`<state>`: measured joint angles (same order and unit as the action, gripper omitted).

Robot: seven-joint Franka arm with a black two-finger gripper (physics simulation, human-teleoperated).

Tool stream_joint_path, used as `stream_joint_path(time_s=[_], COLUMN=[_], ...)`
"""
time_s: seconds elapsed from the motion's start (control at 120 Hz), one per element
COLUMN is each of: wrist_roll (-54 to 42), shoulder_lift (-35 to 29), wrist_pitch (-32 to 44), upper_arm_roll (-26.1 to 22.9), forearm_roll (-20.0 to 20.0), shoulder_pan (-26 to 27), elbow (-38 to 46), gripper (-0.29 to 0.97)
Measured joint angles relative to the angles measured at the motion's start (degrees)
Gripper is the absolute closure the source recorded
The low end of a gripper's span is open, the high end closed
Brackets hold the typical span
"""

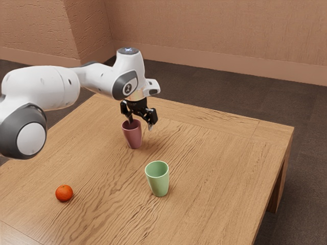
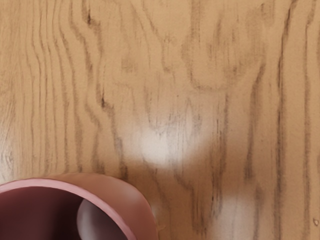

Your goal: Place the left cup onto the right cup

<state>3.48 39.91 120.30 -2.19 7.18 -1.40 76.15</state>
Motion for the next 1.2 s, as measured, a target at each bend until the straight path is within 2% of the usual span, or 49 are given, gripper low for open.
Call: stream_joint_path(time_s=[0.142,0.258,0.567,0.7,0.992,1.2], wrist_roll=[0.05,0.09,0.06,-0.02,-0.3,-0.43], shoulder_lift=[1.33,2.24,2.52,2.52,2.36,-1.15], wrist_pitch=[0.71,1.43,2.19,2.29,2.07,0.41], upper_arm_roll=[0.05,0.25,0.53,0.73,2.62,2.4], forearm_roll=[-0.17,-1.02,-1.66,-1.64,-1.89,-1.98], shoulder_pan=[-0.07,-0.14,-0.23,-0.36,-0.56,-0.04], elbow=[-0.05,-0.01,-0.01,-0.01,0.32,0.19], gripper=[0.02,0.1,0.55,0.68,0.75,0.75])
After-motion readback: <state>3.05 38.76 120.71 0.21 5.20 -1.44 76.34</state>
